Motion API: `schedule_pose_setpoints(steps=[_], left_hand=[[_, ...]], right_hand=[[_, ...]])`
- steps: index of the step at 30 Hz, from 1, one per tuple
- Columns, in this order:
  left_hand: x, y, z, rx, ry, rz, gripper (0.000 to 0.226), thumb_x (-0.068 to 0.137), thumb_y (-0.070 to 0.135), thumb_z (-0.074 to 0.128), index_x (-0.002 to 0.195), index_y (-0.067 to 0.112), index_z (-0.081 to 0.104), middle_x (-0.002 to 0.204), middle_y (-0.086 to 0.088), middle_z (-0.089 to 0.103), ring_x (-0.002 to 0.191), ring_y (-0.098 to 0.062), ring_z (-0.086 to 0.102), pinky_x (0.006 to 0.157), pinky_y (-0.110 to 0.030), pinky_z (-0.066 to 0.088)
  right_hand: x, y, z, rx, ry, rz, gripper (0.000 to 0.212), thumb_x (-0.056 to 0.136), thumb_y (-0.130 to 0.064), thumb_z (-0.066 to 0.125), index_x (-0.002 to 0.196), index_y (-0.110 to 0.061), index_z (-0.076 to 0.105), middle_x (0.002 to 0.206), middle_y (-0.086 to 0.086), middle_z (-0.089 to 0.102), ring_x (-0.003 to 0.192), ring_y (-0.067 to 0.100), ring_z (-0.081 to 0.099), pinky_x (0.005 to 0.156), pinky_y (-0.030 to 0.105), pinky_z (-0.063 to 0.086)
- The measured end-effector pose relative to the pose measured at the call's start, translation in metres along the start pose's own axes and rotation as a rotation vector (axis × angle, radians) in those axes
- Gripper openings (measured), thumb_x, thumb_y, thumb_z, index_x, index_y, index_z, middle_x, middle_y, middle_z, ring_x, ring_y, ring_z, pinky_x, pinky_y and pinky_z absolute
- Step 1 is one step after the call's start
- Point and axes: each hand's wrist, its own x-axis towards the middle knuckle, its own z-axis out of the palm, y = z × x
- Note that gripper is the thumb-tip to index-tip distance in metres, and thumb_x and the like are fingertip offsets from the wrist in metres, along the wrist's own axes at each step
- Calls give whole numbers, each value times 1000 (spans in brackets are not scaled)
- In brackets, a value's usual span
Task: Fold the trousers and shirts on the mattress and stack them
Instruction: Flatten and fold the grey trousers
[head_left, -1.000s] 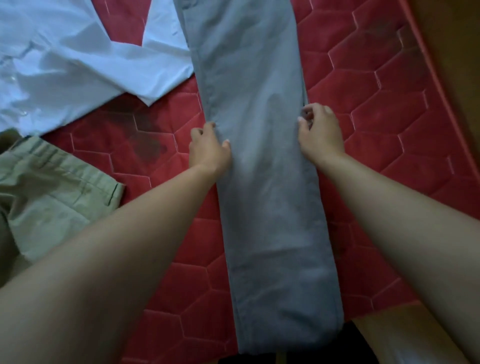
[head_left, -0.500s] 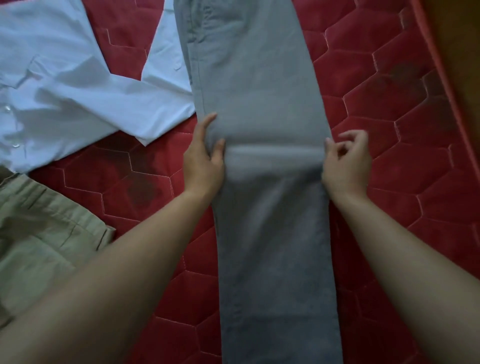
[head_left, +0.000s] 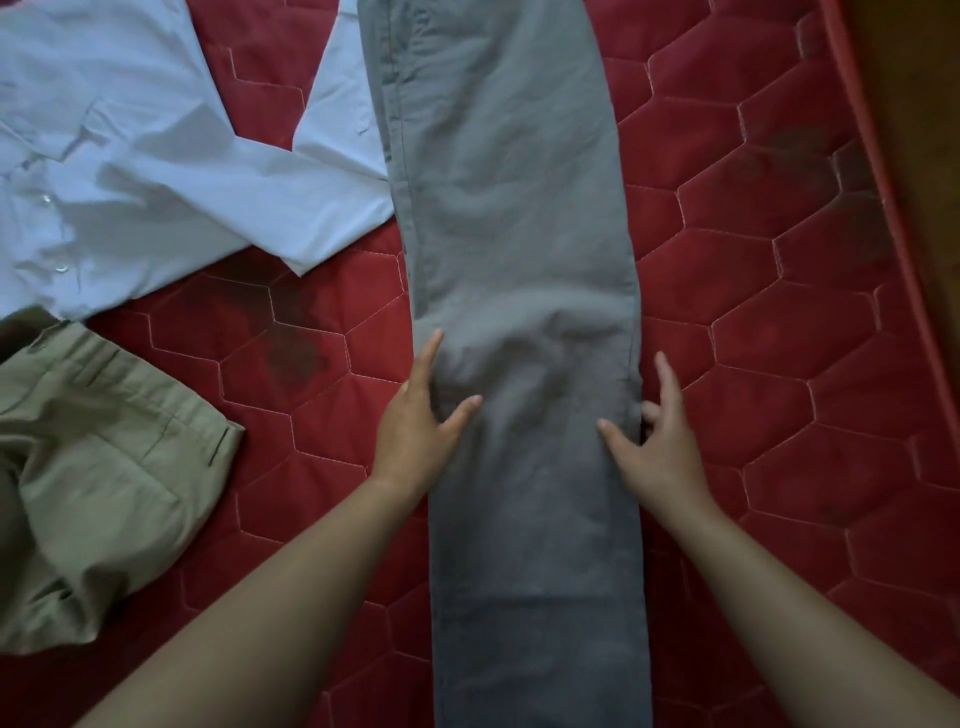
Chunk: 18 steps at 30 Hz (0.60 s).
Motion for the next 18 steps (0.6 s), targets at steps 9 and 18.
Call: schedule_pose_setpoints(steps=[9,18], left_hand=[[-29,52,-41,31,-6,261,40,90,10,57,128,21,50,115,1,59,100,-17,57,84,-14,38],[141,156,-102,-105,384,22,67,87,33,61,143,24,25,131,-10,44,117,-25,48,98,-34,38]], right_hand=[[-32,-58,-16,1,244,-313,46,84,5,59,125,-12,51,122,-2,55,118,15,52,103,25,38],[128,-228,-40,-238,222,-486,61,87,-30,62,140,-16,34,135,8,45,125,20,43,102,23,31]])
